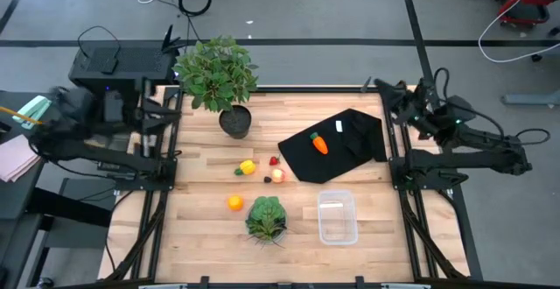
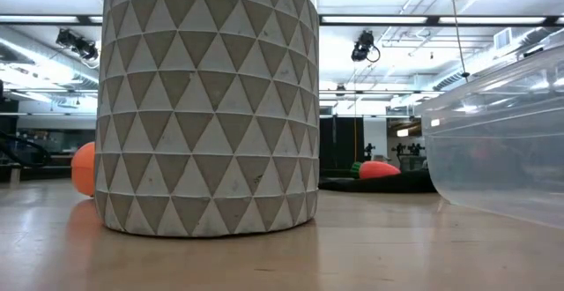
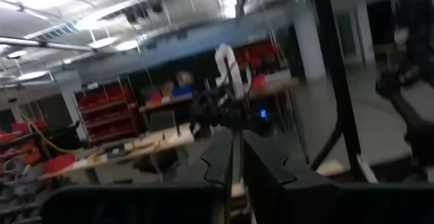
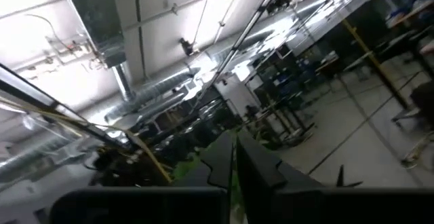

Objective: Pick and placing Produce into tupperware
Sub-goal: Put the carrot into the transparent bin

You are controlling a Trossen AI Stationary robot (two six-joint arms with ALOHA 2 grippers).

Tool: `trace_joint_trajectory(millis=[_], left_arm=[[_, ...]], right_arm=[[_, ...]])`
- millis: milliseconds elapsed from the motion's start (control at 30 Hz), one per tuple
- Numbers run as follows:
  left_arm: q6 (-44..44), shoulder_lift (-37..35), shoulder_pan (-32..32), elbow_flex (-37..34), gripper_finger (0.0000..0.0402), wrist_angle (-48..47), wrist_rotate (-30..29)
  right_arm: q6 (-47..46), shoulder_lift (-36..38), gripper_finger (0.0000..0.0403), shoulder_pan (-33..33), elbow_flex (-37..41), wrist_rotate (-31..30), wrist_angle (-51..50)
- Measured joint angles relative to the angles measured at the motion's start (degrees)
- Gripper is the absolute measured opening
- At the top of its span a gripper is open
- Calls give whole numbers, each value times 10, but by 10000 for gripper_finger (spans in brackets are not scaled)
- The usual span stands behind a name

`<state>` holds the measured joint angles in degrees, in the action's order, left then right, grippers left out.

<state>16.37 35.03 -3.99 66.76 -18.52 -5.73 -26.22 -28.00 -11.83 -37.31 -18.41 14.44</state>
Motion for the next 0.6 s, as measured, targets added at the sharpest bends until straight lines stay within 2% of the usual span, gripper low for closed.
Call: trace_joint_trajectory(millis=[133,233,400,600], left_arm=[[27,65,0,152,51,-166,0],[26,106,0,220,52,-283,0],[-41,156,0,243,43,-389,-27],[-117,219,-33,232,27,-361,-56]], right_arm=[[-1,1,27,-18,-36,0,-73],[-15,1,27,-21,-42,0,-98],[-21,-4,27,-22,-42,-17,-129],[-11,-13,27,-60,-42,-45,-155]])
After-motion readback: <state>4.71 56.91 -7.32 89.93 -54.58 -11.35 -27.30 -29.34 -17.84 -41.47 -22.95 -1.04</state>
